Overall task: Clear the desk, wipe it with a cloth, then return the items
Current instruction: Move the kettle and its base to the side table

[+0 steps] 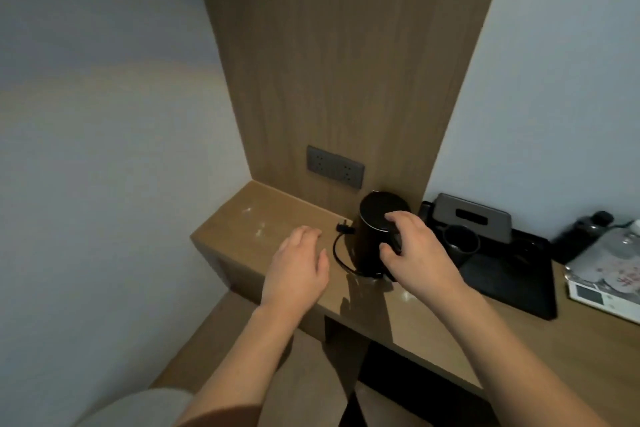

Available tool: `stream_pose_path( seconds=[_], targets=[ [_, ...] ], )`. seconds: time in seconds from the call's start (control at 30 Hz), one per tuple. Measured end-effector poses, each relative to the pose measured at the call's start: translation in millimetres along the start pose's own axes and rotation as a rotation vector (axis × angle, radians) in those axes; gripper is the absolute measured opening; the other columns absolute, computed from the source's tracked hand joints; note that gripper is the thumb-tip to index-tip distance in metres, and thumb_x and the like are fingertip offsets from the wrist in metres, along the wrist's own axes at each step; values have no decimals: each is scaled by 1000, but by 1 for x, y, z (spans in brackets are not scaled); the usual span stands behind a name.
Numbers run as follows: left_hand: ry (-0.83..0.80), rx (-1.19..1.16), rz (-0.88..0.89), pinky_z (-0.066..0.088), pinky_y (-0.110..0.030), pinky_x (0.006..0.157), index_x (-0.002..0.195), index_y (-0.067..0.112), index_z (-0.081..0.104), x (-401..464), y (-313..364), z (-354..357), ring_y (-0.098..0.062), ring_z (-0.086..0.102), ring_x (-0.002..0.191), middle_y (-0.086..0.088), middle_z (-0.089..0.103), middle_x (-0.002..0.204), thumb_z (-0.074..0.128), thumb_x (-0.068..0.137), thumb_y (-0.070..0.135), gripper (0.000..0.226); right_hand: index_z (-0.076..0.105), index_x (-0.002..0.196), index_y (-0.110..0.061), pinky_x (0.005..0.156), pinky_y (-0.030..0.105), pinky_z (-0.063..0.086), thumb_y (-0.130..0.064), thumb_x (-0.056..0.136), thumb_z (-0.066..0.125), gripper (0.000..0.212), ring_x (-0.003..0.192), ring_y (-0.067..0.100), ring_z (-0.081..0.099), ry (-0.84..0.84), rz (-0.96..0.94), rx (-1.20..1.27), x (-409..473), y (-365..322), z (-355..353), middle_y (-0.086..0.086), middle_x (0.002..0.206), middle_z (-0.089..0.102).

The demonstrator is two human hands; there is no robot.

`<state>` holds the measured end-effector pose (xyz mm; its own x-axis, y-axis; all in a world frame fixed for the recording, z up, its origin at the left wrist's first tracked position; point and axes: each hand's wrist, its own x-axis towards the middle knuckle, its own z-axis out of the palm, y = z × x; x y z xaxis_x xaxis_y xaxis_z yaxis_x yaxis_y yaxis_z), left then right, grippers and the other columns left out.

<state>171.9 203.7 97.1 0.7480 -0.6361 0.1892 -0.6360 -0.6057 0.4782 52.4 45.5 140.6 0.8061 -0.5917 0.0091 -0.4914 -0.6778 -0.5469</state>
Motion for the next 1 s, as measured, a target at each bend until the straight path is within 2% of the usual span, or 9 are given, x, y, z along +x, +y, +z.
stream_pose_path(
  seconds=[0.1, 0.2, 0.37, 0.47, 0.57, 0.63, 0.77, 0.83, 1.0],
  targets=[
    [-117, -11, 25, 31, -18, 108, 146, 26, 45, 4, 19, 30, -4, 44, 134, 7, 46, 148, 48, 104, 36, 43, 41, 146, -23, 109, 32, 40, -26, 92, 64, 58, 134, 14, 45, 1, 97, 18, 4, 36, -3, -4, 148, 44],
    [-171, -3, 3, 33, -18, 107, 146, 27, 45, 14, 25, 50, -4, 44, 134, 8, 45, 148, 47, 104, 36, 43, 42, 145, -19, 103, 30, 42, -25, 93, 63, 56, 129, 16, 49, -15, 171, 51, 16, 62, 0, -1, 143, 49],
    [-190, -16, -45, 34, -16, 99, 145, 27, 46, 35, 13, 70, 5, 42, 116, 11, 49, 140, 49, 103, 35, 43, 49, 133, -20, 79, 28, 48, -33, 93, 63, 44, 109, 20, 60, -83, 309, 140, 53, 85, 28, 1, 127, 57],
    [-209, -53, -128, 40, -20, 97, 142, 21, 50, 43, -7, 86, -3, 50, 115, 7, 53, 139, 53, 101, 28, 42, 51, 128, -19, 74, 29, 45, -35, 93, 63, 40, 103, 22, 61, -126, 386, 165, 75, 92, 53, 2, 115, 61],
    [-262, -86, -171, 50, -31, 95, 136, 16, 55, 52, -30, 112, -13, 58, 112, 0, 55, 134, 53, 100, 22, 36, 52, 119, -21, 74, 31, 48, -42, 92, 61, 35, 91, 22, 60, -185, 468, 125, 94, 100, 68, -1, 99, 60],
    [-322, -53, -143, 47, -28, 91, 130, 14, 57, 60, -41, 131, -18, 57, 113, -1, 54, 130, 53, 98, 16, 32, 56, 106, -22, 74, 34, 51, -46, 89, 61, 30, 86, 24, 61, -206, 487, 58, 105, 104, 75, 2, 95, 63],
    [-372, -77, -134, 43, -28, 86, 124, 14, 57, 71, -46, 158, -20, 56, 110, -2, 54, 124, 54, 96, 15, 28, 51, 80, -21, 61, 32, 42, -42, 88, 63, 25, 76, 25, 57, -242, 498, -18, 121, 106, 79, 1, 79, 56],
    [-374, -98, -156, 39, -26, 85, 124, 13, 57, 73, -46, 161, -19, 55, 109, -2, 54, 123, 54, 97, 16, 27, 52, 80, -20, 61, 32, 41, -40, 87, 63, 25, 77, 26, 58, -237, 495, -2, 123, 105, 81, 2, 79, 56],
    [-412, -99, -151, 46, -33, 87, 128, 13, 56, 76, -47, 141, -21, 58, 109, -3, 52, 128, 53, 97, 18, 32, 57, 78, -19, 64, 32, 43, -37, 88, 65, 23, 83, 29, 64, -126, 475, 126, 112, 101, 62, 2, 78, 62]
  ],
)
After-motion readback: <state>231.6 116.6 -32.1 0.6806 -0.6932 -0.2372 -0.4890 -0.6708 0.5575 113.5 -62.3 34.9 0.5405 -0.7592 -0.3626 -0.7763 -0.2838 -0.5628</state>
